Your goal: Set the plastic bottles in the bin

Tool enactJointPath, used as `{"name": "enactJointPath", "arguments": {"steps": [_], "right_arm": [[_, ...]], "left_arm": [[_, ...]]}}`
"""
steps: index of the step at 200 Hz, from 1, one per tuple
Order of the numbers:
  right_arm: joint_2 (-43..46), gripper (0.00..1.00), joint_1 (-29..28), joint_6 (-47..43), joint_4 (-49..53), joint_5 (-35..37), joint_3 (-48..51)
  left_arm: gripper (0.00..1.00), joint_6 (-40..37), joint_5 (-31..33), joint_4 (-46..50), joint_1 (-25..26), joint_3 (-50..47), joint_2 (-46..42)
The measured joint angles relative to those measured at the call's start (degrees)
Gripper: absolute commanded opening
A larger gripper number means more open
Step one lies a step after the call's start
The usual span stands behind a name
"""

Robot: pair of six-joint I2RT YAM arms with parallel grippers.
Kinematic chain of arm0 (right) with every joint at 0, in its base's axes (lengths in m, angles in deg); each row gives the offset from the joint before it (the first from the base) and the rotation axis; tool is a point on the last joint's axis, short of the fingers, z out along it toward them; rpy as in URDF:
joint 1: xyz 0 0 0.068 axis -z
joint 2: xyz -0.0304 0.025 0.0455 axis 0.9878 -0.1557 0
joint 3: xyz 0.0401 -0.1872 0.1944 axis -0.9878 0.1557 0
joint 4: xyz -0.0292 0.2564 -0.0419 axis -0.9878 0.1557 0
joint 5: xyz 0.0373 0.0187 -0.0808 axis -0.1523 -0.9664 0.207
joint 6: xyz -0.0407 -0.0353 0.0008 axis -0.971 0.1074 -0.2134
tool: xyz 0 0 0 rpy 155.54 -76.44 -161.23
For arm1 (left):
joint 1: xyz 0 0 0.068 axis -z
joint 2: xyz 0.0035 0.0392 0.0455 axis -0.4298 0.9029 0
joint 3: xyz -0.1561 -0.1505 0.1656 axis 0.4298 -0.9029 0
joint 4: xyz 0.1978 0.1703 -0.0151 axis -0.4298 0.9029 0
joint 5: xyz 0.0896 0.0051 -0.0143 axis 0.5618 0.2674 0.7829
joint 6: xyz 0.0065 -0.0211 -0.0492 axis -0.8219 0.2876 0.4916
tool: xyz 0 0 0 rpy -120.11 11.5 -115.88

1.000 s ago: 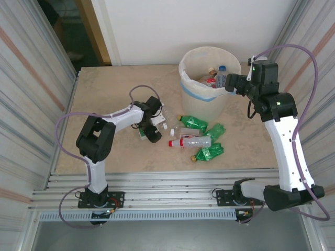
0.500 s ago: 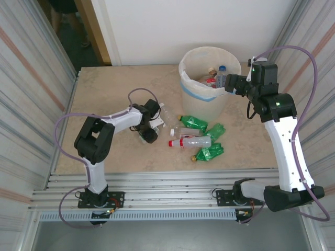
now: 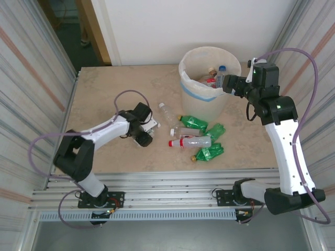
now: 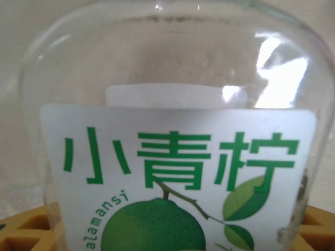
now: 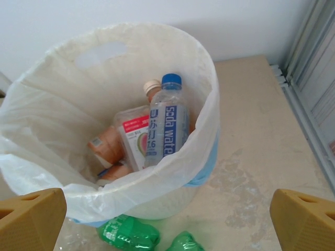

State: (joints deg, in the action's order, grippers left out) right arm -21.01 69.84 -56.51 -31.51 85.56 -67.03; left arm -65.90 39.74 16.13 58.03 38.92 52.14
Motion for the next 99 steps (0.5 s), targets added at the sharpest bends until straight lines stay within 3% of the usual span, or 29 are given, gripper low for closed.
{"name": "enactJointPath", "arguments": {"steps": [53,99], "right_arm": [[2.1,0.98,-1.9,3.7,-6.4,-12.1,6.7],[-0.2,1.0,-13.5,6.4,-13.6,-20.3,11.8]], "left_arm": [[0.46,6.0,-3.7,-10.7,0.0,-7.9,-18.9],[0.44,13.3,-5.7,-21.2,-0.5,-11.9,-27.2]]}}
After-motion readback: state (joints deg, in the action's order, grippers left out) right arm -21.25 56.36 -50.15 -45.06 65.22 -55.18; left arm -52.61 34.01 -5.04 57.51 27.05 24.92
